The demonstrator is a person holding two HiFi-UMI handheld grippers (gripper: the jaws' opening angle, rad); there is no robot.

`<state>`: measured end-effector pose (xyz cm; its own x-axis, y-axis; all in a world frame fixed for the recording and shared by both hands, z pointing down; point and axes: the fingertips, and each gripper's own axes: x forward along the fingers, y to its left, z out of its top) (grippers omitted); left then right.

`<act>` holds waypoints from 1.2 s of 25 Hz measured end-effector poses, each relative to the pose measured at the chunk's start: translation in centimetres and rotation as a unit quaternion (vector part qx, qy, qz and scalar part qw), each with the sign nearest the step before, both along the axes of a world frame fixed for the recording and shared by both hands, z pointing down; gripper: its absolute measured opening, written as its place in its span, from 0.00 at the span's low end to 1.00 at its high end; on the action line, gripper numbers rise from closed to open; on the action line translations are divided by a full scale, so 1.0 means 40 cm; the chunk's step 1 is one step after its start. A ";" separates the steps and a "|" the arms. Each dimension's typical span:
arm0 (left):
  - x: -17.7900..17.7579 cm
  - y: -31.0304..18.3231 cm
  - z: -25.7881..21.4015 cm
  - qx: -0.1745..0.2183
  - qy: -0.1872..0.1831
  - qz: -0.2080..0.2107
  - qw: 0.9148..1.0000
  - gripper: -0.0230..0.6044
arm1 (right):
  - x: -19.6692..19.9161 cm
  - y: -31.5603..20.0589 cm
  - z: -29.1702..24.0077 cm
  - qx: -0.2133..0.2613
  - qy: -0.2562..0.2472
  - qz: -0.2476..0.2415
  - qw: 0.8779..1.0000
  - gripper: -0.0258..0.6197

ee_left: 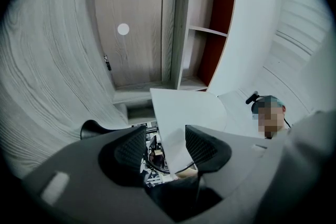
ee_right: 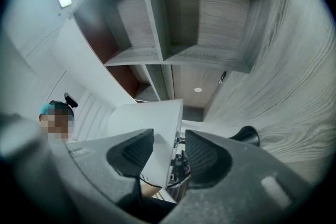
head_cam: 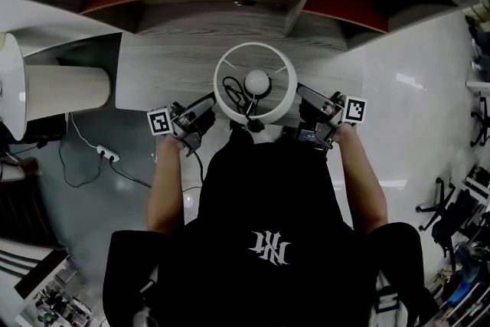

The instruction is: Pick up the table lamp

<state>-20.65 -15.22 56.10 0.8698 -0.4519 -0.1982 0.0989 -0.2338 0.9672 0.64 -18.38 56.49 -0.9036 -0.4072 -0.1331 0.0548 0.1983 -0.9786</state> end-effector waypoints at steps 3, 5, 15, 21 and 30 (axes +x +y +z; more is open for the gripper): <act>0.008 0.004 0.001 -0.002 0.002 0.003 1.000 0.39 | -0.001 0.002 -0.001 -0.002 -0.006 -0.001 1.000 0.32; 0.011 0.004 0.000 -0.005 0.006 0.004 1.000 0.39 | -0.003 0.003 -0.003 -0.003 -0.008 -0.001 1.000 0.32; 0.013 0.003 -0.012 -0.003 0.015 0.003 1.000 0.36 | -0.009 0.010 -0.017 -0.003 -0.027 -0.005 1.000 0.28; 0.013 0.003 -0.016 -0.001 0.022 0.004 1.000 0.33 | -0.011 0.009 -0.019 0.001 -0.027 -0.005 1.000 0.27; 0.015 0.006 -0.029 0.001 0.033 0.004 0.999 0.28 | -0.009 0.012 -0.021 0.004 -0.022 -0.002 1.000 0.27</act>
<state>-20.05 -14.97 54.95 0.8581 -0.4446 -0.2567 0.1644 -0.2357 0.9578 0.26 -17.90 55.63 -0.8986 -0.4019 -0.1761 0.0991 0.2053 -0.9737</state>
